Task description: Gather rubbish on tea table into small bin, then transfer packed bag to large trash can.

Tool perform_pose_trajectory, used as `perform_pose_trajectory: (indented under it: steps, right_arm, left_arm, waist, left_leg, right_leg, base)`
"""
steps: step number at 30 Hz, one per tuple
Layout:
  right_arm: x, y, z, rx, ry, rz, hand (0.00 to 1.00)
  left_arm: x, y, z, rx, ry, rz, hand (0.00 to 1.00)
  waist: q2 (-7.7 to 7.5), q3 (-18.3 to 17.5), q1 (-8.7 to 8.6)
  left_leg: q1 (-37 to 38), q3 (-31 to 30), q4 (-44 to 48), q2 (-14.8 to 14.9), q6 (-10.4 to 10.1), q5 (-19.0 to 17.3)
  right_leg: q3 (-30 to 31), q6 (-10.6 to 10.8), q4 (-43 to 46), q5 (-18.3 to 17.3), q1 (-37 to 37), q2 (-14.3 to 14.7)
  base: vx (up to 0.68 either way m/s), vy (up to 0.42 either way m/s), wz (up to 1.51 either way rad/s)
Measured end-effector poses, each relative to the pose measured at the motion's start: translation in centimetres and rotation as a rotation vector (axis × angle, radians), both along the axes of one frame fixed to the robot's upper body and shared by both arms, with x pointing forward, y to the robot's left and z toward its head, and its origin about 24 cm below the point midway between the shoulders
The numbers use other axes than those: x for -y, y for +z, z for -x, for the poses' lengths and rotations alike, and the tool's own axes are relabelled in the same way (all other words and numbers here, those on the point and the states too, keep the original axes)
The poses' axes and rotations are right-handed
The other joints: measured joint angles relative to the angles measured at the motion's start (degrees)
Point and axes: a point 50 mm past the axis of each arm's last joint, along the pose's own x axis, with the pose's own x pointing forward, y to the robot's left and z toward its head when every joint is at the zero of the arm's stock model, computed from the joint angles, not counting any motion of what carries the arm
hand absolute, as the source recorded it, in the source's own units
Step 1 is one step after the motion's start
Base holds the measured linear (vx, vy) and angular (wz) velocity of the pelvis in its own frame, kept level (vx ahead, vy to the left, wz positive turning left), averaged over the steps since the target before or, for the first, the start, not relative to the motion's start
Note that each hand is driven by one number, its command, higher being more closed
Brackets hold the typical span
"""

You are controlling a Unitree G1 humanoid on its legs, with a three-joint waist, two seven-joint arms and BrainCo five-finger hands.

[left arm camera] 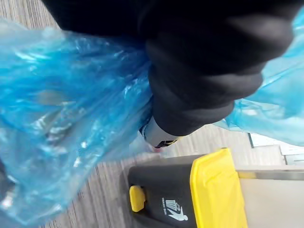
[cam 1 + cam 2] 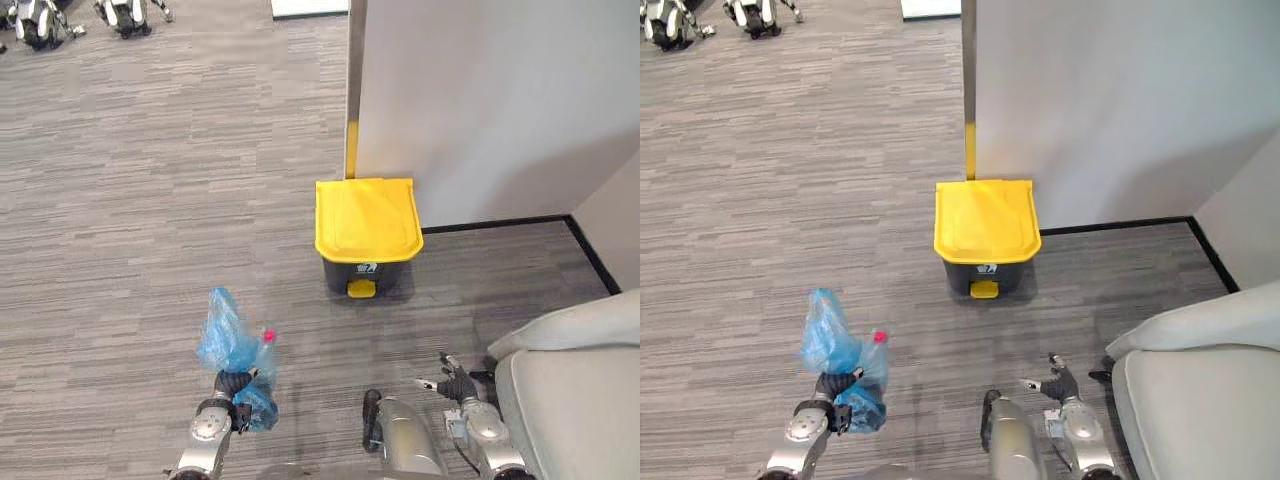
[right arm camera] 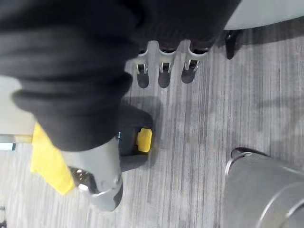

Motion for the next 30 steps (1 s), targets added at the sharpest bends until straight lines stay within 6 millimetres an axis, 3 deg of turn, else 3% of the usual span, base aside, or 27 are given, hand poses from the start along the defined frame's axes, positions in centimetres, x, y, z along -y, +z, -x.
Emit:
perform_pose_trajectory:
  steps: [1,4,6,7,9,12,14,15,16,18,21,23,25,27,30]
  right_arm:
    - [0.0,0.0,0.0,0.002,-0.004,-0.002,0.0]
    - [-0.3,-0.5,1.1,-0.02,-0.022,-0.022,0.0]
    - [-0.6,-0.1,1.1,0.007,-0.031,-0.035,0.0]
    - [-0.7,0.0,1.0,0.017,-0.033,-0.037,0.0]
    - [-0.4,0.3,0.5,0.038,-0.05,-0.038,0.0]
    - [-0.1,0.0,0.4,0.024,-0.082,-0.049,0.0]
    - [0.3,-0.3,0.9,-0.004,-0.095,-0.041,0.0]
    - [0.7,-0.4,1.1,-0.016,-0.097,-0.032,0.0]
    - [0.4,-0.6,1.2,-0.026,-0.098,-0.041,0.0]
    - [0.4,-0.6,1.2,-0.024,-0.098,-0.039,0.0]
    - [0.5,-0.5,1.1,-0.024,-0.088,-0.029,0.0]
    - [0.4,-0.5,1.0,-0.024,-0.077,-0.026,0.0]
    - [0.1,-0.6,1.0,-0.031,-0.065,-0.028,0.0]
    - [-0.1,-0.8,1.1,-0.043,-0.062,-0.033,0.0]
    - [-0.2,-0.7,0.5,-0.035,-0.055,-0.032,0.0]
  left_arm:
    - [0.2,0.0,-0.2,0.004,-0.001,0.005,1.0]
    - [1.4,-0.2,0.2,0.002,0.001,0.045,1.0]
    - [1.6,-0.4,1.0,-0.003,0.008,0.054,1.0]
    - [1.6,-0.4,1.0,-0.002,0.008,0.055,1.0]
    - [1.8,-0.2,0.6,0.008,0.006,0.058,1.0]
    - [1.8,-0.4,0.6,0.0,0.004,0.06,1.0]
    - [1.9,-0.4,0.6,-0.002,0.005,0.06,1.0]
    - [1.9,-0.7,0.8,-0.017,0.007,0.061,1.0]
    - [1.5,-1.0,1.0,-0.04,0.012,0.052,1.0]
    - [1.7,-1.0,0.9,-0.038,0.008,0.055,1.0]
    - [1.5,-1.1,1.2,-0.046,0.011,0.051,1.0]
    - [1.2,-1.1,1.4,-0.051,0.012,0.042,1.0]
    - [0.4,-1.0,1.4,-0.053,0.01,0.019,1.0]
    - [0.0,-0.7,1.0,-0.043,0.006,0.004,1.0]
    - [-0.6,-0.9,1.3,-0.058,0.01,-0.012,1.0]
  waist:
    - [0.22,0.0,-0.03]
    - [0.67,0.3,0.26]
    - [0.33,0.0,0.72]
    - [0.19,-0.1,0.66]
    - [0.38,-0.4,0.86]
    - [0.36,-0.4,1.77]
    - [1.28,-0.6,1.82]
    - [2.44,-0.8,2.0]
    - [1.26,-1.1,1.76]
    - [0.53,-1.2,1.68]
    - [0.48,-1.3,1.82]
    - [0.66,-1.4,1.81]
    - [0.68,-1.4,1.6]
    - [0.62,-1.5,1.33]
    - [0.91,-1.3,0.84]
  left_leg:
    - [-1.0,-0.1,2.0,0.7,-0.3,0.1]
    - [-9.1,-1.1,26.8,6.7,-6.3,2.3]
    - [-13.3,1.9,36.2,9.7,-5.5,1.7]
    - [-14.6,2.7,36.3,10.1,-5.0,1.4]
    - [-18.7,4.3,29.7,10.1,-3.2,0.4]
    - [-19.2,3.0,10.6,7.1,-3.3,1.6]
    - [-18.8,1.7,0.9,5.7,-2.9,8.9]
    - [-18.4,0.7,0.0,5.7,-1.3,16.2]
    - [-17.7,1.5,0.0,4.4,-0.7,15.7]
    - [-16.7,3.5,-0.6,2.5,0.9,13.9]
    - [-14.7,6.2,-0.4,-0.6,2.7,10.2]
    - [-13.2,7.4,-0.3,-1.9,3.4,8.8]
    - [-10.9,7.5,-1.2,-2.3,4.3,8.3]
    - [-9.7,6.7,-1.7,-1.8,4.6,8.2]
    - [-8.0,5.6,-2.7,0.3,4.4,8.2]
  right_leg:
    - [-0.5,-0.3,-0.3,-0.7,0.4,0.3]
    - [-2.5,-1.3,-6.3,-2.5,10.2,3.4]
    - [-2.4,-2.0,-9.4,-3.4,15.8,4.6]
    - [-2.2,-2.0,-10.0,-3.5,16.6,4.6]
    - [-0.9,-1.9,-11.7,-3.5,17.8,4.6]
    - [1.2,-1.0,-13.5,-3.4,19.6,3.4]
    - [2.5,0.9,-14.1,-4.2,20.6,3.5]
    - [4.0,2.4,-13.3,-5.2,20.7,4.0]
    - [5.4,3.6,-12.6,-5.9,20.7,2.3]
    - [7.0,5.3,-12.5,-7.0,20.6,0.2]
    - [9.8,8.3,-8.9,-8.8,19.7,-2.8]
    - [11.1,9.1,-2.9,-9.1,17.6,-4.2]
    - [10.9,11.3,5.6,-7.1,14.3,-4.9]
    - [9.9,9.7,7.8,-8.5,12.7,-5.0]
    - [8.7,7.2,3.0,-9.3,8.6,-1.7]
  base:
    - [0.4,-0.246,0.24]
    - [0.41,-0.258,0.26]
    - [0.34,-0.143,-0.16]
    - [0.29,-0.09,-0.22]
    - [0.25,-0.011,-0.32]
    - [0.25,0.094,-0.37]
    - [0.29,0.2,-0.37]
    - [0.24,0.22,-0.47]
    - [0.19,0.178,-0.42]
    - [0.17,0.19,-0.28]
    - [0.17,0.217,-0.4]
    - [0.18,0.172,-0.29]
    - [0.26,0.156,0.01]
    - [0.2,0.039,0.16]
    - [0.16,-0.087,0.14]
